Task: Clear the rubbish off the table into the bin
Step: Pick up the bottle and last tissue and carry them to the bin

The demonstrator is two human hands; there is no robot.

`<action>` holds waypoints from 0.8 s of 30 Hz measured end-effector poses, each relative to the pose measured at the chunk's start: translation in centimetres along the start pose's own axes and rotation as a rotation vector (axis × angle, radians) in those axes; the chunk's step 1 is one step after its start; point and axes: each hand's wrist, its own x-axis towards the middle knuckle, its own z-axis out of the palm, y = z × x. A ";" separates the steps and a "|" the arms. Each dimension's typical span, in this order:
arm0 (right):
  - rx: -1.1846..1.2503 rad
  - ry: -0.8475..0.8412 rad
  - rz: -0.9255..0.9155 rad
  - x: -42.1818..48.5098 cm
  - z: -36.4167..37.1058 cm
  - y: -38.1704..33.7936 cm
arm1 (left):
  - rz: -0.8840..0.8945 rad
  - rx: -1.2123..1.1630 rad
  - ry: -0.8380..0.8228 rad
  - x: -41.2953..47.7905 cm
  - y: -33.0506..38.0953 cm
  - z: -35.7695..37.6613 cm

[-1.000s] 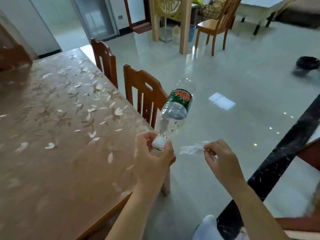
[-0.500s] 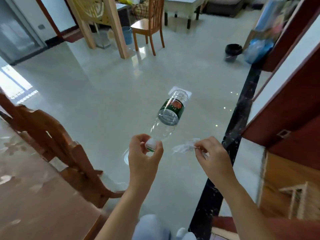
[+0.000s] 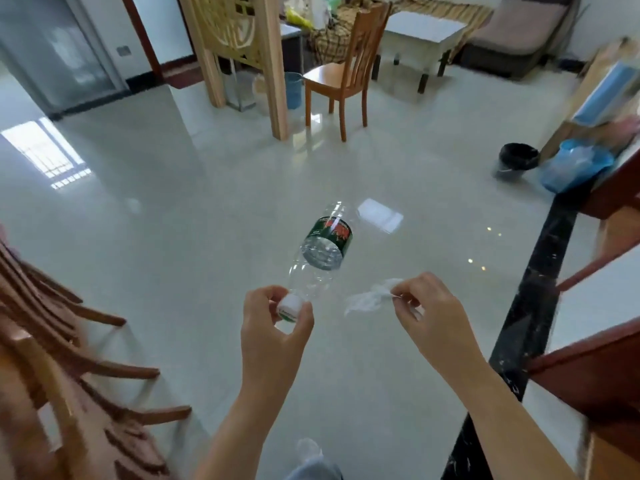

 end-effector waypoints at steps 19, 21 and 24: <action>0.225 -0.123 -0.303 36.7 14.5 1.6 | -0.181 0.058 0.288 31.1 -1.6 6.9; 0.243 -0.169 -0.342 40.2 16.2 1.1 | -0.182 0.058 0.360 33.9 -1.5 6.8; 0.271 -0.253 -0.379 44.7 19.9 -0.5 | -0.208 0.084 0.472 37.4 -2.7 5.7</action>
